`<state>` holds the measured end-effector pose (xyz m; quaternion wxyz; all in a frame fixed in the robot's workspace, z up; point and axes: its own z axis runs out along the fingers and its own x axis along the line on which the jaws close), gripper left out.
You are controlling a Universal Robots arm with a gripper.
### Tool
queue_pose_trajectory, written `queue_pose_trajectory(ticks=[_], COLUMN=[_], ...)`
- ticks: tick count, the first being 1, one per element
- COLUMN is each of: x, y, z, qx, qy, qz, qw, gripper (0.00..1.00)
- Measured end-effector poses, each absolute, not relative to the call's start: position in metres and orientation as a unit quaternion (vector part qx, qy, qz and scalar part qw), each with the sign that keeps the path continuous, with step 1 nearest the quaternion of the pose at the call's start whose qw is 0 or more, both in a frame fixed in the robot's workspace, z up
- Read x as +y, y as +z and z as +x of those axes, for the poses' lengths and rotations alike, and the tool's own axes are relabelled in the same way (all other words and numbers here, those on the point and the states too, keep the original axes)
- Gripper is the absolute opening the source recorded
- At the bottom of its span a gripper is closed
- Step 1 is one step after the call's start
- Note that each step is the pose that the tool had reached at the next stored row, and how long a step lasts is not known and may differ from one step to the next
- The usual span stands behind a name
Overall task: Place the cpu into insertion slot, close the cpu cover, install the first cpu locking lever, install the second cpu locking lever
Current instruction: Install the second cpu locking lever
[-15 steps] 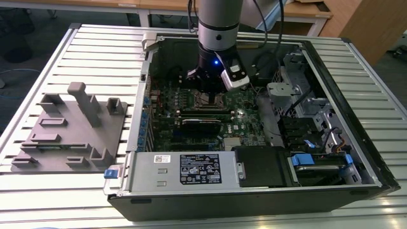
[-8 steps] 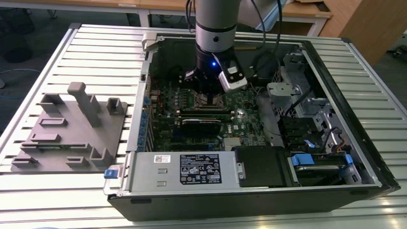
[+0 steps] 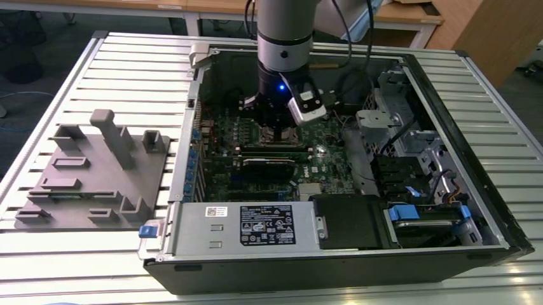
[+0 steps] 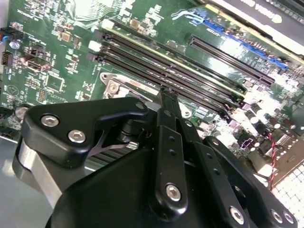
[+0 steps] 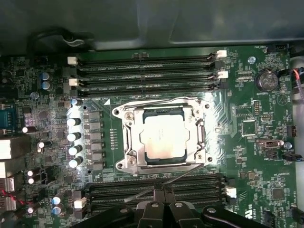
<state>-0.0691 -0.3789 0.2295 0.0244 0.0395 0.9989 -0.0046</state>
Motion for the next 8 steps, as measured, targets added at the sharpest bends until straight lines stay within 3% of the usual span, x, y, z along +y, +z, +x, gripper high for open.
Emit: queue_pose_trajectory(ticks=[8], x=[-0.3807], y=[0.2266], z=[-0.0761], qx=[0.999], qy=[-0.004], qz=[0.040], qw=[0.024], gripper=[0.10])
